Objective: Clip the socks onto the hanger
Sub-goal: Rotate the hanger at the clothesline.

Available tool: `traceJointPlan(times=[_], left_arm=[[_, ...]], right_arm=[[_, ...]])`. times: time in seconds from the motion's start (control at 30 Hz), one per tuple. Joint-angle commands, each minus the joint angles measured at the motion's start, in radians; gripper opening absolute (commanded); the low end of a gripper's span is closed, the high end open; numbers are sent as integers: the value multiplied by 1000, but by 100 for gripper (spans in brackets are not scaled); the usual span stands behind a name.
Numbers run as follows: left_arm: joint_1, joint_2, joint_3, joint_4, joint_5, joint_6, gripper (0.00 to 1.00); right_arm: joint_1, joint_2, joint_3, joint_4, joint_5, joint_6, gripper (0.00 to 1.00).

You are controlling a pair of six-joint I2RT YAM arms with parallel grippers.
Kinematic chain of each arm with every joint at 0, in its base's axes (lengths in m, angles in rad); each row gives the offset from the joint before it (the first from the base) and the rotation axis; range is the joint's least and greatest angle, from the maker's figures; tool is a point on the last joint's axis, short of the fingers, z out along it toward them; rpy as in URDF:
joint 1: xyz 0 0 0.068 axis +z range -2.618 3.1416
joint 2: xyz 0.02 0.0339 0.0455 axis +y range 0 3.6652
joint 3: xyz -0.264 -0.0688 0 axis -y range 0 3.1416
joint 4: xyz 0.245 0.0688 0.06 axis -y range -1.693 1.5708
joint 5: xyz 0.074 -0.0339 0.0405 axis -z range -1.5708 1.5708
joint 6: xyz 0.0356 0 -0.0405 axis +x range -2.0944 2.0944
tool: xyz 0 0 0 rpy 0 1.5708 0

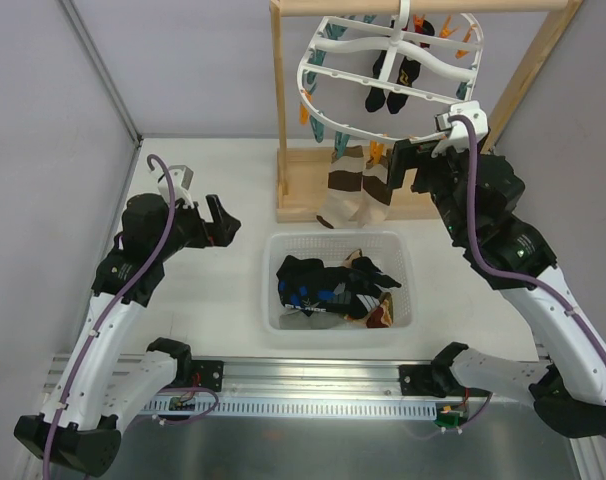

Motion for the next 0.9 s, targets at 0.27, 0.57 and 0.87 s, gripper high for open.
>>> traceJointPlan(times=[0.27, 0.57, 0.87], left_arm=[[-9, -54, -9, 33, 15, 17, 99], [-42, -35, -12, 33, -10, 30, 99], [-82, 6, -15, 33, -31, 46, 99]], right_arm=[[1, 179, 172, 107, -103, -213, 100], [-1, 299, 266, 156, -190, -225, 100], [-1, 445, 358, 95, -170, -355, 100]])
